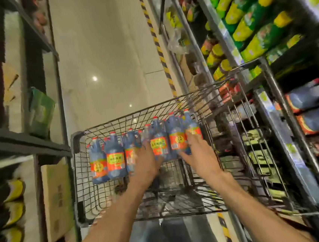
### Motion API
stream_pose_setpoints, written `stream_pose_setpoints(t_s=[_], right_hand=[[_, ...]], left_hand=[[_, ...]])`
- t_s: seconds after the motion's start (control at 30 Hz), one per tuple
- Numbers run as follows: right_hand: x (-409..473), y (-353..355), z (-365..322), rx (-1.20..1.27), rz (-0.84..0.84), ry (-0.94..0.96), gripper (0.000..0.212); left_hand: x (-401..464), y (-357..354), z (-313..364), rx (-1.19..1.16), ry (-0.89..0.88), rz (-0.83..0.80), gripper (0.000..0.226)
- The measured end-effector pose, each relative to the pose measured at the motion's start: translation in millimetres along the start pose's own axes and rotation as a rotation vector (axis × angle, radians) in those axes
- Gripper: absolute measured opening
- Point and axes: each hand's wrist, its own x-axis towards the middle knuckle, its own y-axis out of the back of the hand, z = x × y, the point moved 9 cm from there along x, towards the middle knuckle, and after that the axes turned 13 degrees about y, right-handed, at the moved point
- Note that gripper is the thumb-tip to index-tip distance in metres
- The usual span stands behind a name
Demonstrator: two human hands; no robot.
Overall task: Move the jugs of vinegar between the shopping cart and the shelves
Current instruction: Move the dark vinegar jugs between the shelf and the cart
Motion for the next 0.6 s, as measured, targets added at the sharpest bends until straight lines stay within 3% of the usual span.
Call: stream_pose_setpoints(t_s=[0.23,0.33,0.47,0.6], right_hand=[[18,-56,62,0.196,-0.050,-0.136,0.065],[18,-66,76,0.207,-0.046,-0.168,0.065],[22,-82,91,0.228,-0.045,-0.206,0.071],[41,-94,93,0.267,-0.092,-0.272,0.061]], left_hand=[[56,-57,-17,-0.155,0.238,-0.112,0.127],[69,-75,-20,-0.057,0.392,-0.096,0.131],[80,-83,-21,-0.051,0.450,-0.069,0.111],[88,-72,-28,-0.100,0.468,-0.120,0.088]])
